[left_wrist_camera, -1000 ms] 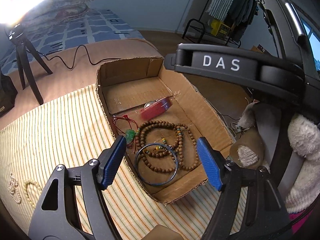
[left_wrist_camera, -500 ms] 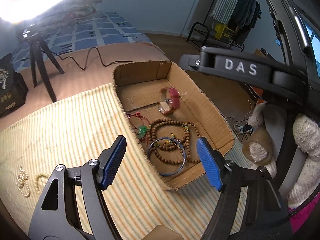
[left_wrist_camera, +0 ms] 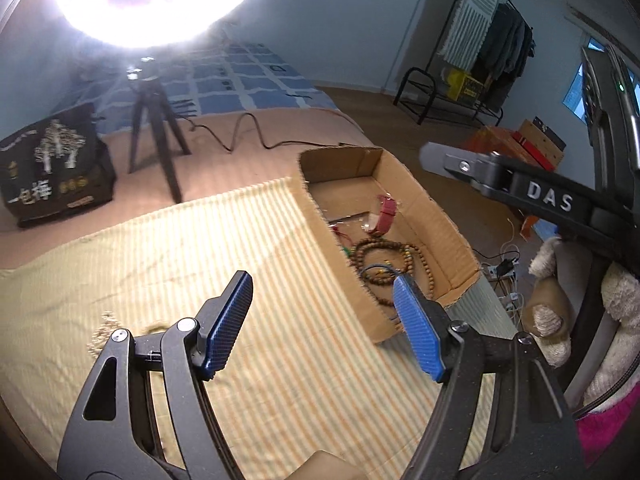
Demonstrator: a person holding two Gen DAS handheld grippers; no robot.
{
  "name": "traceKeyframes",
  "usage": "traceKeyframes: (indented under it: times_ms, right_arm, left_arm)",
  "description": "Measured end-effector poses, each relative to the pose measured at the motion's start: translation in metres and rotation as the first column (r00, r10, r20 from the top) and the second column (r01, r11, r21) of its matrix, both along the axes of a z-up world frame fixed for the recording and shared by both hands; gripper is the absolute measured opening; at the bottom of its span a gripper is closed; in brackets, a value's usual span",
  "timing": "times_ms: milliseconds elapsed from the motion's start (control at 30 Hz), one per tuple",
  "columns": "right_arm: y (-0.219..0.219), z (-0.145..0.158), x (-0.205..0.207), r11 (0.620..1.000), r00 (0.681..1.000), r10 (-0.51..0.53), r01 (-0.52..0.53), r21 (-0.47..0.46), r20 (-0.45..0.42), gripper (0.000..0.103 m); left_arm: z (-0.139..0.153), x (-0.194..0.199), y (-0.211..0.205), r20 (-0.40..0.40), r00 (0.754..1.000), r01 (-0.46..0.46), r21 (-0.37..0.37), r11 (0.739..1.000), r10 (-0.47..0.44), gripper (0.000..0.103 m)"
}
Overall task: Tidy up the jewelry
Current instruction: 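Open both tools to drop the bangle and watch into the box, then move the left tool to the pearl necklace while the right tool reaches the cream bead bracelet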
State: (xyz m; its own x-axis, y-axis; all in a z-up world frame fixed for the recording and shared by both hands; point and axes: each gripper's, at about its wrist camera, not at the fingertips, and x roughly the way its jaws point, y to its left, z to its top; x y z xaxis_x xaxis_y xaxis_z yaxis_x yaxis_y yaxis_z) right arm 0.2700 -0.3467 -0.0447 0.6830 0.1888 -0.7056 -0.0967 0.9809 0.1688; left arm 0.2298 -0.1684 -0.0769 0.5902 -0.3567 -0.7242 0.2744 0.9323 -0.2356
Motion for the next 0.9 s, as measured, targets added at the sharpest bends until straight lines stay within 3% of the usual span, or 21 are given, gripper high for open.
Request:
traceKeyframes:
  times_ms: [333,600,900]
  right_arm:
    - [0.038,0.001,-0.032,0.997,0.997,0.077,-0.077,-0.02,0.011,0.075]
    - [0.068,-0.008,-0.048,0.988,0.988,0.152,-0.152,-0.02,-0.013,0.075]
    - [0.109,-0.034,-0.051,0.967,0.965,0.249,-0.253,-0.037,-0.084,0.075]
  left_arm:
    - [0.0,-0.016,0.069,-0.006,0.996,-0.088,0.009,0.996,0.088,0.075]
    - [-0.014,-0.016,0.138,-0.029,0.979,-0.202,0.027,0.979,0.203,0.075]
    - [-0.042,-0.006,0.188,-0.087,0.956,-0.278,0.042,0.96,0.281,0.075]
